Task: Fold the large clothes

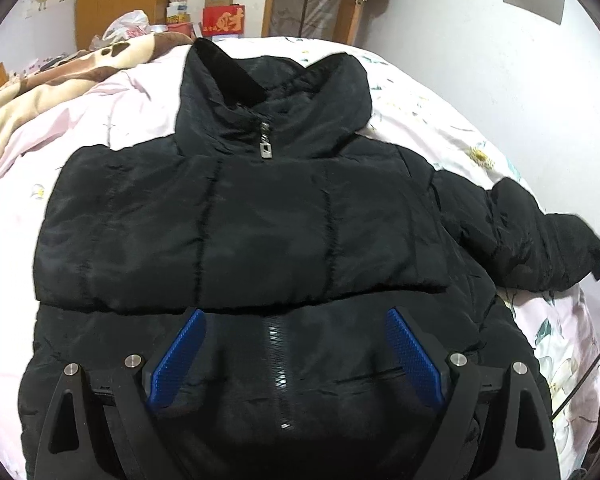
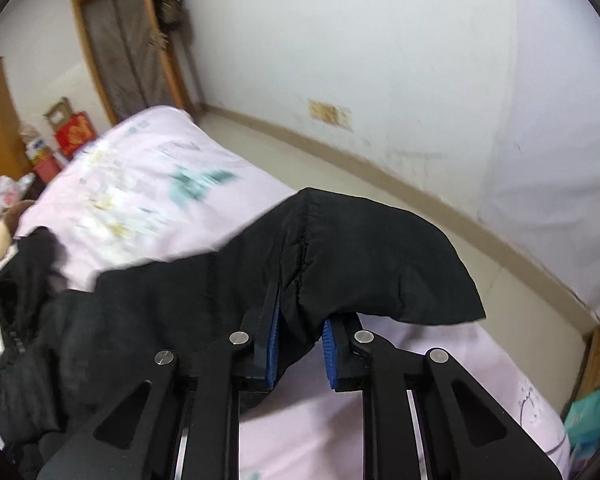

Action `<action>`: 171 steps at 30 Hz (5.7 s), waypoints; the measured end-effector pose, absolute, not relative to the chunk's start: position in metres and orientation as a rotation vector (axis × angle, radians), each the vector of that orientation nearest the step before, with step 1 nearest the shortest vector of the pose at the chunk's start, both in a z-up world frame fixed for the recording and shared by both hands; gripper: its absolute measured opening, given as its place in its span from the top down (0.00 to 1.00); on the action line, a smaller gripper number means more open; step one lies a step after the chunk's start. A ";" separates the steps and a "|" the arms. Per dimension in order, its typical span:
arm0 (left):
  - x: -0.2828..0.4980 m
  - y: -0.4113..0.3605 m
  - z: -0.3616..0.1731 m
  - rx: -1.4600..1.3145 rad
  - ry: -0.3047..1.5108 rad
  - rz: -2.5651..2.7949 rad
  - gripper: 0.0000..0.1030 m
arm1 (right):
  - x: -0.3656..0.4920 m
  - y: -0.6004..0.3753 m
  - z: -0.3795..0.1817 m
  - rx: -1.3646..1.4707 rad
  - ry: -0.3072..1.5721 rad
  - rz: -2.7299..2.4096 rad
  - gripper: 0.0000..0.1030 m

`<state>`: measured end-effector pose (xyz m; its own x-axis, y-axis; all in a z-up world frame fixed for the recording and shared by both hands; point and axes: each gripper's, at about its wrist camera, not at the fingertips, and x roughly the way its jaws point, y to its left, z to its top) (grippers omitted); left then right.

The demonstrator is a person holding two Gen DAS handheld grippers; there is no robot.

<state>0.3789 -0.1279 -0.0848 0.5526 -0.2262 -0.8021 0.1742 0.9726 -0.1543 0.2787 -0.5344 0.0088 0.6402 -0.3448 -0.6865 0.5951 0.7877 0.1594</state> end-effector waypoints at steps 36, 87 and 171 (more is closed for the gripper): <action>0.374 0.015 -0.076 -0.261 0.919 -0.151 0.11 | 0.376 -0.200 -0.040 -0.026 0.818 0.084 0.86; 0.444 -0.019 -0.062 -0.184 0.864 -0.090 0.95 | 0.358 -0.300 -0.045 0.193 0.817 -0.149 0.34; 0.729 -0.025 -0.047 -0.137 0.988 -0.002 0.94 | 0.644 -0.294 -0.037 0.273 0.980 -0.055 0.85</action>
<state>0.7291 -0.0252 -0.0473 0.5513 -0.0643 -0.8318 -0.0605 0.9913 -0.1167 0.6442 -0.2940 -0.0370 0.5583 0.0766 -0.8261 0.1687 0.9644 0.2034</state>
